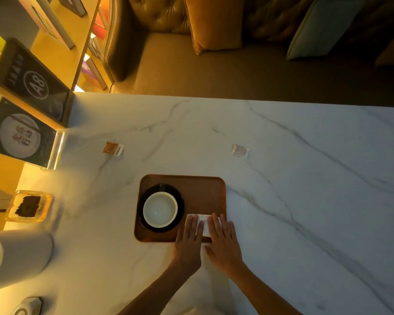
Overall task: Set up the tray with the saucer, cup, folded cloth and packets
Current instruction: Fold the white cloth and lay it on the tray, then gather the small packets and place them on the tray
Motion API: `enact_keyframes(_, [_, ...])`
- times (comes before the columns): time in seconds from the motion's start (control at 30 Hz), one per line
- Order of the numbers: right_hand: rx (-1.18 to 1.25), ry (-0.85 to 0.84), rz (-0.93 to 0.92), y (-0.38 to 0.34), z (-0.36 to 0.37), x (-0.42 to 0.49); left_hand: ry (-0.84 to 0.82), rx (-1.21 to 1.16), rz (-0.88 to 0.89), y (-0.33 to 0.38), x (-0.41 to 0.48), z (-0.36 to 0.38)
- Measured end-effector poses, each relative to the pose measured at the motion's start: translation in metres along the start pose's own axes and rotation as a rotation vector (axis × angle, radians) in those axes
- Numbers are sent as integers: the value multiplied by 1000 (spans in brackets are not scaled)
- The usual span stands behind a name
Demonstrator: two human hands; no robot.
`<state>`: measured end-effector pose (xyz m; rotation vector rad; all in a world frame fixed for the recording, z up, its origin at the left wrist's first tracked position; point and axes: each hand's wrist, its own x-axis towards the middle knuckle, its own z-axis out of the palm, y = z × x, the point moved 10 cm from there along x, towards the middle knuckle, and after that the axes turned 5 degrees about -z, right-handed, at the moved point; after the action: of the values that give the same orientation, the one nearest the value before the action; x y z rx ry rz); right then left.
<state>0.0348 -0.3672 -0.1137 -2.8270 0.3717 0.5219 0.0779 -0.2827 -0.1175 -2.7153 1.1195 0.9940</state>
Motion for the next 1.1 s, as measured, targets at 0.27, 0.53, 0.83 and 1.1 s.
enact_keyframes(0.27, [183,208,124,9,-47,-25,30,-120,2,-4,-34,-25])
enact_keyframes(0.53, [365,239,219,8,-81,-28,290,-407,-91,-88,-61,-96])
enact_keyframes(0.83, [334,286,1,-100,-184,157,677,-595,-422,-272,-18,-210])
enact_keyframes(1.1, [325,172,-1,-191,-179,315,514,-501,-434,-355,82,-243])
